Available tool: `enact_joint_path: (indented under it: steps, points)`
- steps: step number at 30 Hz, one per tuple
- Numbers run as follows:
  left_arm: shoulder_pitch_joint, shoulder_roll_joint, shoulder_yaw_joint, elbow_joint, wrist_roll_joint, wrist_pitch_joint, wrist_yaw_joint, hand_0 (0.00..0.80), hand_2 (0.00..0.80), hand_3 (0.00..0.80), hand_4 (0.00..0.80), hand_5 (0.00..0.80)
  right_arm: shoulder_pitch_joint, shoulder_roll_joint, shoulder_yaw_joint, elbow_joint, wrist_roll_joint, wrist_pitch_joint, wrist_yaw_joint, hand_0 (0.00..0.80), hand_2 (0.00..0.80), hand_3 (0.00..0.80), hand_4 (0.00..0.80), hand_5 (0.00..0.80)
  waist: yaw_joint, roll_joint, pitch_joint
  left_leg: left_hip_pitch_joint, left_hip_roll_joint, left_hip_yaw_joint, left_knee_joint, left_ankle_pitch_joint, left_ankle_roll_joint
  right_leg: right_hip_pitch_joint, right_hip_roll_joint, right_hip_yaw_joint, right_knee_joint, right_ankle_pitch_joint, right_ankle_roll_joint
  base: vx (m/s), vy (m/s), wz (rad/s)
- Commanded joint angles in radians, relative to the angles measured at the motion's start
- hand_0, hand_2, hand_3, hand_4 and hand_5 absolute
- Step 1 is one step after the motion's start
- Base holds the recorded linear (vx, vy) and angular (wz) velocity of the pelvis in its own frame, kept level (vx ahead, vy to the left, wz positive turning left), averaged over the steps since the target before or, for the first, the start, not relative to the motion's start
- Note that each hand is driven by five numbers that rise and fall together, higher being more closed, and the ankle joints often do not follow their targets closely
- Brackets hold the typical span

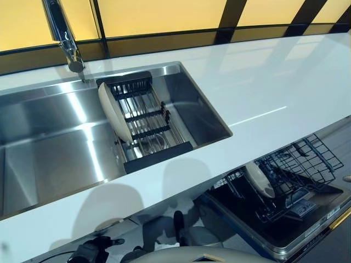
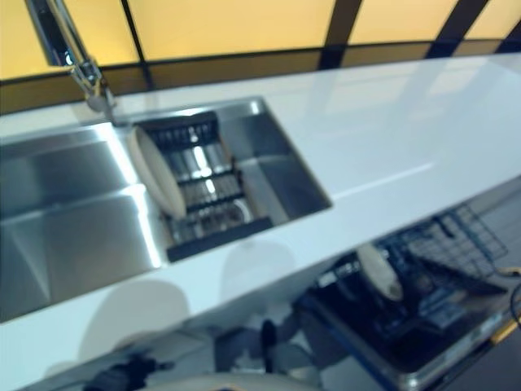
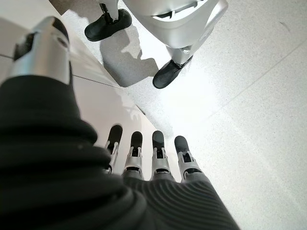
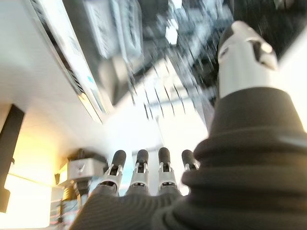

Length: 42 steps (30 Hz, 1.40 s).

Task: Take plates into dishwasher

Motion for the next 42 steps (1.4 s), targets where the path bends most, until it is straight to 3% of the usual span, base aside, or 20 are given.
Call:
enact_joint_path:
  steps: [1, 9, 18, 25, 33, 42]
  points:
    - [-0.098, 0.031, -0.003, 0.015, -0.050, -0.053, 0.045, 0.000, 0.000, 0.000, 0.000, 0.000, -0.103, -0.072, -0.048, -0.076, 0.094, 0.029, -0.170, 0.000, 0.000, 0.000, 0.000, 0.000, 0.010, 0.024, -0.012, -0.071, 0.033, -0.082, 0.008, 0.028, 0.026, 0.075, -0.016, 0.025, 0.057, -0.095, 0.083, 0.008, 0.051, -0.03]
    - [-0.084, -0.001, -0.001, 0.034, -0.067, -0.064, 0.052, 0.000, 0.000, 0.000, 0.000, 0.000, -0.289, -0.009, 0.016, -0.344, 0.270, 0.043, -0.366, 0.000, 0.000, 0.000, 0.000, 0.000, 0.031, 0.039, -0.020, -0.062, 0.015, -0.102, 0.003, 0.022, 0.028, 0.095, -0.025, 0.013, 0.041, -0.106, 0.073, 0.011, 0.030, -0.02]
    - [-0.079, -0.025, -0.033, 0.039, -0.087, -0.050, 0.064, 0.000, 0.000, 0.000, 0.000, 0.000, -0.541, 0.039, 0.172, -0.359, 0.369, 0.074, -0.468, 0.000, 0.000, 0.000, 0.000, 0.000, 0.084, 0.044, -0.031, -0.058, -0.001, -0.128, 0.004, 0.018, 0.024, 0.130, -0.046, -0.037, 0.024, -0.120, 0.063, 0.020, 0.014, 0.06]
    - [-0.085, -0.026, -0.036, 0.027, -0.088, -0.029, 0.062, 0.000, 0.000, 0.000, 0.000, 0.000, -0.700, 0.097, 0.329, -0.408, 0.370, 0.107, -0.433, 0.000, 0.000, 0.000, 0.000, 0.000, 0.123, 0.044, -0.035, -0.064, -0.009, -0.161, 0.002, 0.026, 0.019, 0.143, -0.061, -0.075, 0.027, -0.126, 0.060, 0.012, 0.006, 0.16]
    - [-0.097, -0.047, -0.056, 0.016, -0.103, -0.005, 0.064, 0.000, 0.000, 0.000, 0.000, 0.000, -0.788, 0.258, 0.492, -0.426, 0.353, 0.134, -0.373, 0.000, 0.000, 0.000, 0.000, 0.000, 0.164, 0.046, -0.029, -0.067, -0.011, -0.191, 0.003, 0.033, 0.016, 0.158, -0.072, -0.106, 0.030, -0.132, 0.055, 0.010, 0.005, 0.14]
    - [-0.096, -0.059, -0.070, 0.011, -0.110, 0.004, 0.073, 0.000, 0.000, 0.000, 0.000, 0.000, -0.811, 0.393, 0.591, -0.440, 0.365, 0.173, -0.353, 0.000, 0.000, 0.000, 0.000, 0.000, 0.196, 0.048, -0.015, -0.068, -0.014, -0.210, 0.005, 0.038, 0.017, 0.168, -0.081, -0.128, 0.036, -0.135, 0.054, 0.007, 0.012, 0.15]
